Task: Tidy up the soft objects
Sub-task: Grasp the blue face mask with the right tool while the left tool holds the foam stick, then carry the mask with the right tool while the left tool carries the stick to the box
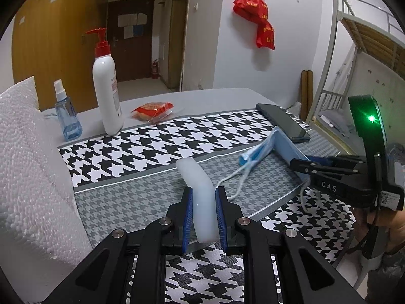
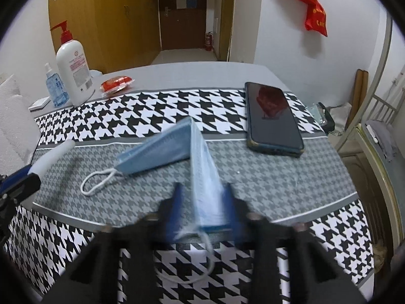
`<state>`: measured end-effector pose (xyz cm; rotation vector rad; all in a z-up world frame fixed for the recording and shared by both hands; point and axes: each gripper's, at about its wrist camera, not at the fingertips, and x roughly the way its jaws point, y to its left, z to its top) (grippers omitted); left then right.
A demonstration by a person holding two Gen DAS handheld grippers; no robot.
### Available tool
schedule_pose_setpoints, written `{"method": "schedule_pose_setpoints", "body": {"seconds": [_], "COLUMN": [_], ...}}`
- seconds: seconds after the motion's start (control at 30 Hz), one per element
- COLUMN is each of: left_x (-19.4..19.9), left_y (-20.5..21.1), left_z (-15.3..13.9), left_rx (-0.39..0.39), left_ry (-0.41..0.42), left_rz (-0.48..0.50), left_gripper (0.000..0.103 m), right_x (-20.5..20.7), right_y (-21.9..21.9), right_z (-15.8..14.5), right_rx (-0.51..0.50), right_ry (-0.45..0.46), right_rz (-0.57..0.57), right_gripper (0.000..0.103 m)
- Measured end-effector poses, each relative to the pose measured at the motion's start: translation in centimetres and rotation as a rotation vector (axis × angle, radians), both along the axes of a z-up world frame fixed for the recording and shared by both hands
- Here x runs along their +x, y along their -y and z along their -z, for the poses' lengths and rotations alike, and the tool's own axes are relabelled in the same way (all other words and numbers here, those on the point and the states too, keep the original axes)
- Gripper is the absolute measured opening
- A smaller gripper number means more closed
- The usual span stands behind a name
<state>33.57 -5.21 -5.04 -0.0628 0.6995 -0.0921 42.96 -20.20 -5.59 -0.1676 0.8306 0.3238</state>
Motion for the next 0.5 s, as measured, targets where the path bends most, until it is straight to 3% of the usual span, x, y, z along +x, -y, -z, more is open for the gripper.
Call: {"method": "schedule_pose_setpoints", "body": {"seconds": [0.03, 0.1, 0.5], "left_x": [-0.1, -0.2, -3.1], "left_y": [0.0, 0.1, -0.2], "left_z": [-0.1, -0.2, -3.0], "left_rx": [0.001, -0.001, 0.009], "left_ry": [0.003, 0.01, 0.086], "left_rz": [0.0, 0.004, 0.013], "left_gripper": [0.019, 0.019, 0.019], "right_x": [-0.2, -0.3, -3.2], "right_y": [0.0, 0.1, 1.7], "right_z": [-0.1, -0.3, -4.3], "right_rx": [0.01, 0.03, 0.156], "right_ry": [0.004, 0.002, 0.076], "right_rz": [-0.01, -0.02, 0.006], "right_gripper": [0.013, 0.008, 0.008]}}
